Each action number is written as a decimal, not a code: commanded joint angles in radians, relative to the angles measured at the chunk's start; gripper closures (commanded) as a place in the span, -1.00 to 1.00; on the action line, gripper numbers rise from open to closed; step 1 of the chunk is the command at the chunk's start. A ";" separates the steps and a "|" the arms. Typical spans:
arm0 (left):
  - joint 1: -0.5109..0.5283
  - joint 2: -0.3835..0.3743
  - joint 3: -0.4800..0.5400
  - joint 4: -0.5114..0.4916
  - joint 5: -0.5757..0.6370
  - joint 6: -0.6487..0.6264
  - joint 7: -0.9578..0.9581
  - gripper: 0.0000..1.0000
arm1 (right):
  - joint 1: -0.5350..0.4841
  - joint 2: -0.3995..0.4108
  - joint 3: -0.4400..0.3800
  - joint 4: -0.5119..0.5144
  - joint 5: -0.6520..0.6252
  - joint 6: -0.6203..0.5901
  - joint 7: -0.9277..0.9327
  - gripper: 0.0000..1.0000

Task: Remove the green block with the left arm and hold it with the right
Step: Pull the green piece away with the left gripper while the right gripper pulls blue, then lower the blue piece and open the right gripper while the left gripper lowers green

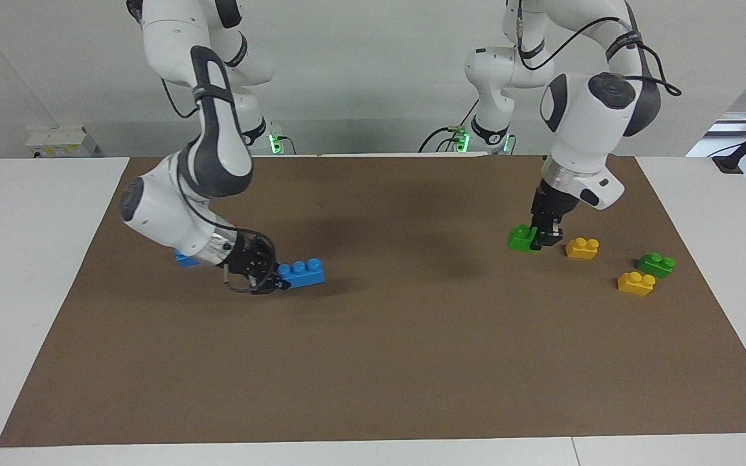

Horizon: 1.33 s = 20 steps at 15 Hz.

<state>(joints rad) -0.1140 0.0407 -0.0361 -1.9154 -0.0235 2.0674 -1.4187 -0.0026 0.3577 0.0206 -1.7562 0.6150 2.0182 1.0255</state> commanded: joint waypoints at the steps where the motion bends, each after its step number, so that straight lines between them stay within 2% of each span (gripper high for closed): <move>1: 0.075 0.039 -0.008 -0.011 -0.027 0.037 0.193 1.00 | -0.109 -0.009 0.015 -0.043 -0.084 -0.024 -0.108 1.00; 5: 0.128 0.105 -0.007 -0.024 -0.027 0.117 0.355 1.00 | -0.183 -0.007 0.016 -0.111 -0.084 -0.006 -0.191 1.00; 12: 0.172 0.250 -0.005 0.022 -0.007 0.240 0.494 1.00 | -0.171 0.023 0.019 -0.166 -0.024 0.091 -0.197 1.00; 15: 0.178 0.303 -0.005 0.038 0.066 0.276 0.500 1.00 | -0.146 0.023 0.018 -0.167 -0.021 0.100 -0.194 1.00; 16: 0.185 0.314 -0.005 0.044 0.074 0.280 0.500 1.00 | -0.134 0.023 0.018 -0.164 -0.021 0.097 -0.194 0.48; 17: 0.186 0.329 -0.005 0.056 0.077 0.280 0.500 1.00 | -0.134 0.023 0.018 -0.163 -0.021 0.096 -0.191 -0.52; 18: 0.185 0.346 -0.005 0.071 0.079 0.280 0.498 1.00 | -0.134 0.021 0.018 -0.157 -0.021 0.088 -0.186 -0.81; 20: 0.186 0.364 -0.005 0.075 0.079 0.298 0.497 1.00 | -0.134 0.004 0.015 -0.129 -0.026 0.044 -0.182 -0.87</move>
<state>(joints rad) 0.0607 0.3717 -0.0347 -1.8696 0.0374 2.3440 -0.9345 -0.1313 0.3860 0.0376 -1.9039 0.5718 2.0980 0.8492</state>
